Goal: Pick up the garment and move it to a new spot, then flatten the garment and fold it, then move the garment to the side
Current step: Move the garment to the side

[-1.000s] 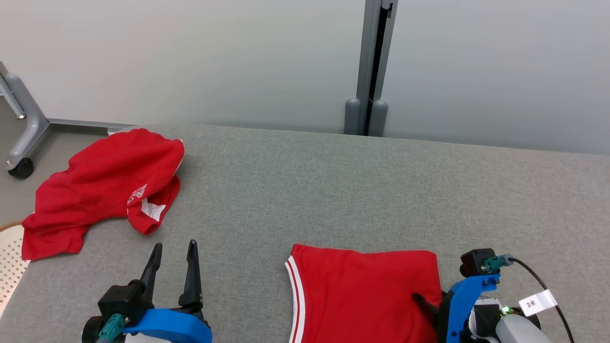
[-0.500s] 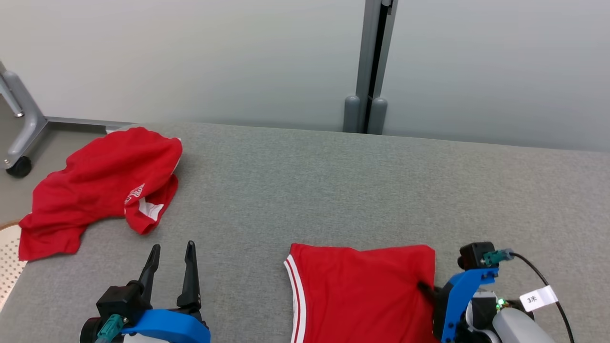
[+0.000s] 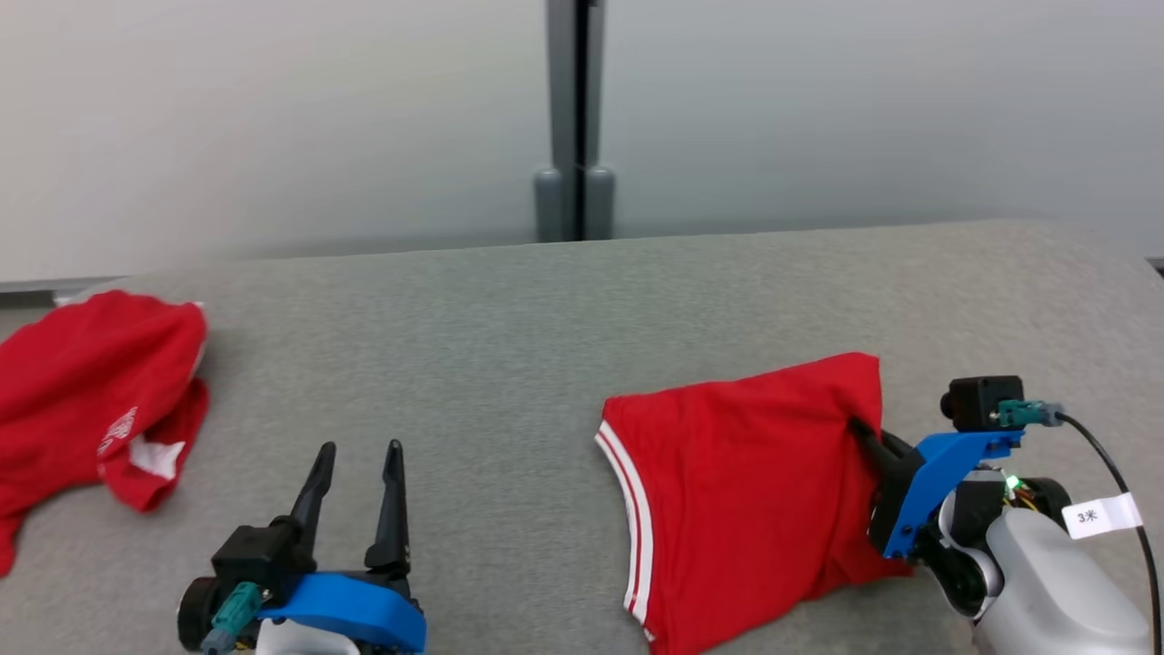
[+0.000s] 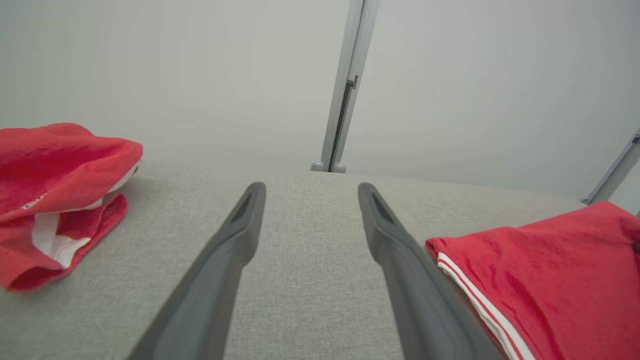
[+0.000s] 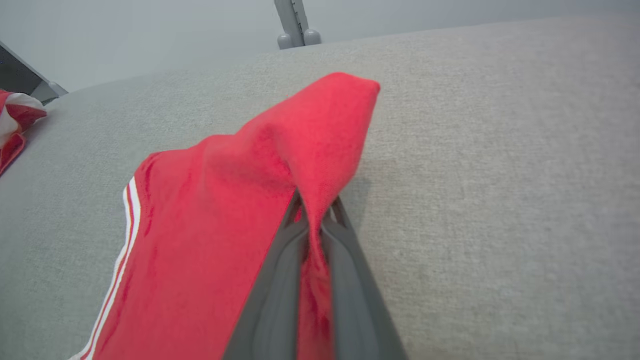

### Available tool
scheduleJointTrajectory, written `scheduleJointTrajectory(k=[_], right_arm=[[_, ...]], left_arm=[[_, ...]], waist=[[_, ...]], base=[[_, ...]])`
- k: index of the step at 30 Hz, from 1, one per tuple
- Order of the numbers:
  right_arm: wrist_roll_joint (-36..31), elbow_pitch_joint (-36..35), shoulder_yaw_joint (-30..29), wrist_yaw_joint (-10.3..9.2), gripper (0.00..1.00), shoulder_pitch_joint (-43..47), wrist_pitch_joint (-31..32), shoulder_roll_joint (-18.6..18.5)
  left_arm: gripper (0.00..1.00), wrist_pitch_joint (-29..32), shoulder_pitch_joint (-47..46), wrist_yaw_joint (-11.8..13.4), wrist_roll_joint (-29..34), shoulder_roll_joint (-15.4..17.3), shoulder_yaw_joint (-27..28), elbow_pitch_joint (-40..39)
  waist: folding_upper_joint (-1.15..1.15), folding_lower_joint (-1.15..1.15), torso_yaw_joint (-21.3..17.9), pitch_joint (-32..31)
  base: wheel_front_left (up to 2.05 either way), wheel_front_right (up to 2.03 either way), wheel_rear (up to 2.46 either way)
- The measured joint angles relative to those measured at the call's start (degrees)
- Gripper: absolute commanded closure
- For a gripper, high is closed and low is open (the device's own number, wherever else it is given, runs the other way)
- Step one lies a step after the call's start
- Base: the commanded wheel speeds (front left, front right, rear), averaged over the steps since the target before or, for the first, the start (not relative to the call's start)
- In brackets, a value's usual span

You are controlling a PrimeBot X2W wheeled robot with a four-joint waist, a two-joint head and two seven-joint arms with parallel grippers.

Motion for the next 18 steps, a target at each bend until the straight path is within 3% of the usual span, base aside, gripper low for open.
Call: scheduleJointTrajectory(k=[11, 18], right_arm=[[1.5, 1.0, -0.8, 0.0, 1.0, -0.6, -2.3, -1.3], [2.7, 0.1, -0.9, 0.0, 1.0, -0.7, -3.2, -2.0]], left_arm=[[0.0, 0.0, -2.0, 0.0, -0.7, 0.0, -6.0, 0.1], [0.0, 0.0, -3.3, 0.0, -0.8, 0.3, -8.3, 0.5]], waist=[[0.0, 0.0, -9.7, 1.4], [0.0, 0.0, -12.9, 2.7]], base=[[0.0, 0.0, 0.0], [0.0, 0.0, 0.0]])
